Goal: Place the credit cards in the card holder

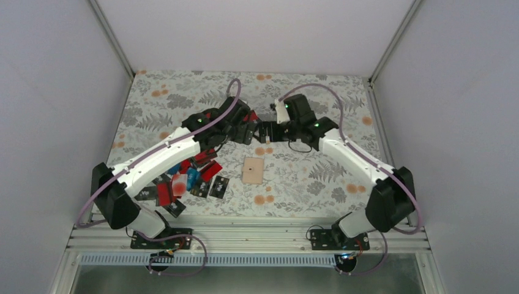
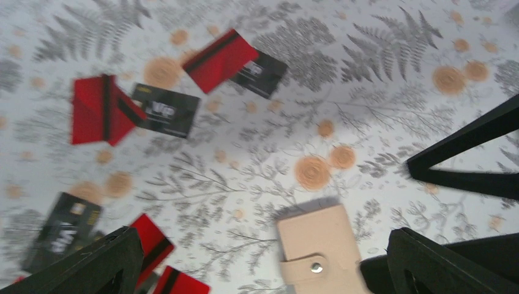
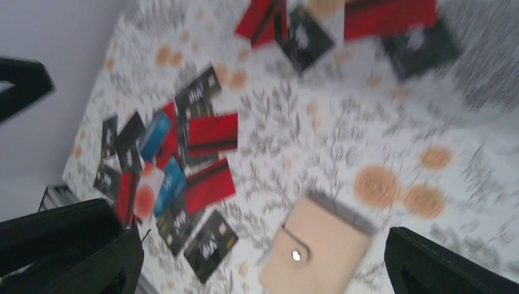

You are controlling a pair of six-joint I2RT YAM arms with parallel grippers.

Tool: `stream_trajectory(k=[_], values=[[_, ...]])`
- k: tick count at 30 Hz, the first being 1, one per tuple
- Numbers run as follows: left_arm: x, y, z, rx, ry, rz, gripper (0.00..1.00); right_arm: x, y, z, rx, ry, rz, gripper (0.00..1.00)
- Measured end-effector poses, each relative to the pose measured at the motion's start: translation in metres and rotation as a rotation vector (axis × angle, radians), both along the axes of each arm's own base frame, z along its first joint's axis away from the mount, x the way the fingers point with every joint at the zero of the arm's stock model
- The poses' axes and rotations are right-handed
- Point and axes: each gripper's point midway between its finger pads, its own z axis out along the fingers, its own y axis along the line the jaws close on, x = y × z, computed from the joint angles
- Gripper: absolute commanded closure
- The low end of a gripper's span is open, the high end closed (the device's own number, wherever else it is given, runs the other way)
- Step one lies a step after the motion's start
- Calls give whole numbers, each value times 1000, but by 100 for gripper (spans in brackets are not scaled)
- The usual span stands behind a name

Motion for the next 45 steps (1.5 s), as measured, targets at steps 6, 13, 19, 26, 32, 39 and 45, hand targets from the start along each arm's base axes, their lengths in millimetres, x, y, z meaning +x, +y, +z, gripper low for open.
stream_trajectory(k=[6, 13, 19, 26, 32, 39, 45], values=[[11, 28, 42, 67, -138, 95, 0, 28, -12, 88, 14, -248, -103, 0], [4, 66, 124, 49, -393, 138, 0, 53, -42, 157, -11, -457, -284, 0], [6, 91, 172, 54, -588, 186, 0, 61, -60, 195, -22, -689, -343, 0], [38, 105, 139, 133, -578, 192, 0, 79, -91, 172, -161, -801, -459, 0], [67, 154, 85, 108, -510, 224, 0, 92, -133, 121, -297, -797, -511, 0], [73, 206, 5, 77, -453, 273, 0, 87, -205, 40, -422, -749, -611, 0], [61, 239, -54, 112, -438, 345, 0, 86, -231, -2, -476, -728, -653, 0]])
